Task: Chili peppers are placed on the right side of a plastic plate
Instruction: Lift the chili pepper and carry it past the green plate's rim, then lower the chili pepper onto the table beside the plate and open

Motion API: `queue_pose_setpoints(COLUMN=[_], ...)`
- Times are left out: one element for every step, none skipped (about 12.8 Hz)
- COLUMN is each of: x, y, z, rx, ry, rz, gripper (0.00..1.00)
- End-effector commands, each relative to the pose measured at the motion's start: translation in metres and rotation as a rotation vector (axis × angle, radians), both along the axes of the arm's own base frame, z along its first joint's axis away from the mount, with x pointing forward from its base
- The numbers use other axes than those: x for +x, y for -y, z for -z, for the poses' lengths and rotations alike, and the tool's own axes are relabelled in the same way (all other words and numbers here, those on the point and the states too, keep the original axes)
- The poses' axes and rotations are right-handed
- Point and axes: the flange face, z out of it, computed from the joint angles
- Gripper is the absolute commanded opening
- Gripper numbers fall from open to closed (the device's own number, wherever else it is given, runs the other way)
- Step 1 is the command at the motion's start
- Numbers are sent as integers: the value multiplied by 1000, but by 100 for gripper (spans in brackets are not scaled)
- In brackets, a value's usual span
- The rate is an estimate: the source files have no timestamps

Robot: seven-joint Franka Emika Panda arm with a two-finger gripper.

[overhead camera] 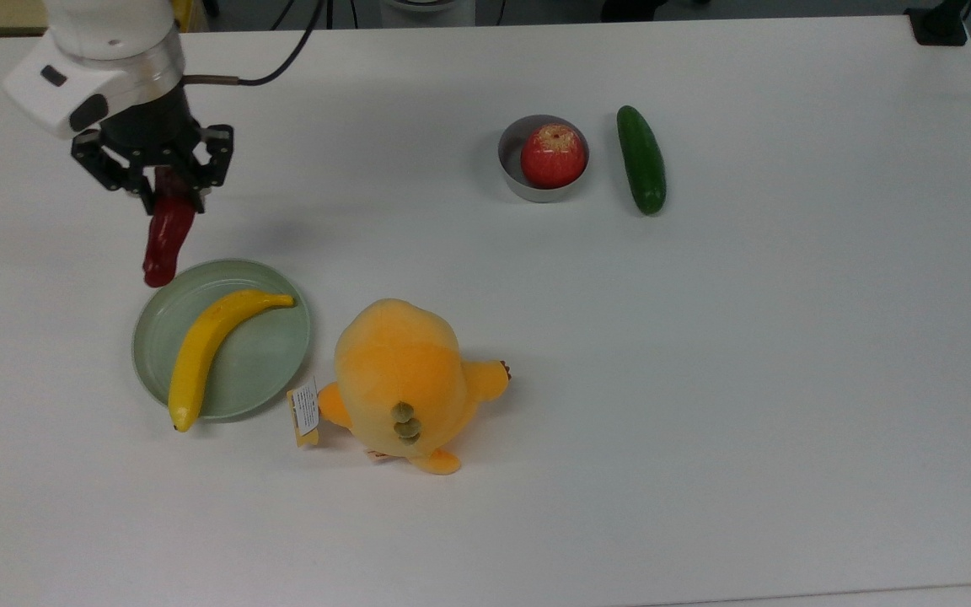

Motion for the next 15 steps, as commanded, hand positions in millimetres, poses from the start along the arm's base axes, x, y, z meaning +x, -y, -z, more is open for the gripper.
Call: queue_pose_setpoints(x=[13, 17, 19, 23, 26, 27, 29, 32, 36, 37, 38, 39, 40, 41, 38], y=[32, 46, 55, 60, 65, 73, 78, 86, 89, 92, 95, 104, 109, 110, 117], z=[16, 22, 31, 39, 45, 54, 60, 75, 94, 105, 117, 127, 140, 148, 153], rx=[-22, -34, -38, -43, -49, -53, -58, -61, -61, -63, -64, -69, -73, -77, -79], ry=[63, 110, 124, 141, 165, 186, 209, 229, 236, 241, 244, 263, 280, 293, 286], rz=[-53, -39, -30, -30, -28, -17, -14, -8, -5, -5, -6, 2, 6, 5, 12], gripper=[27, 27, 27, 27, 27, 27, 27, 27, 27, 28, 28, 28, 28, 28, 30])
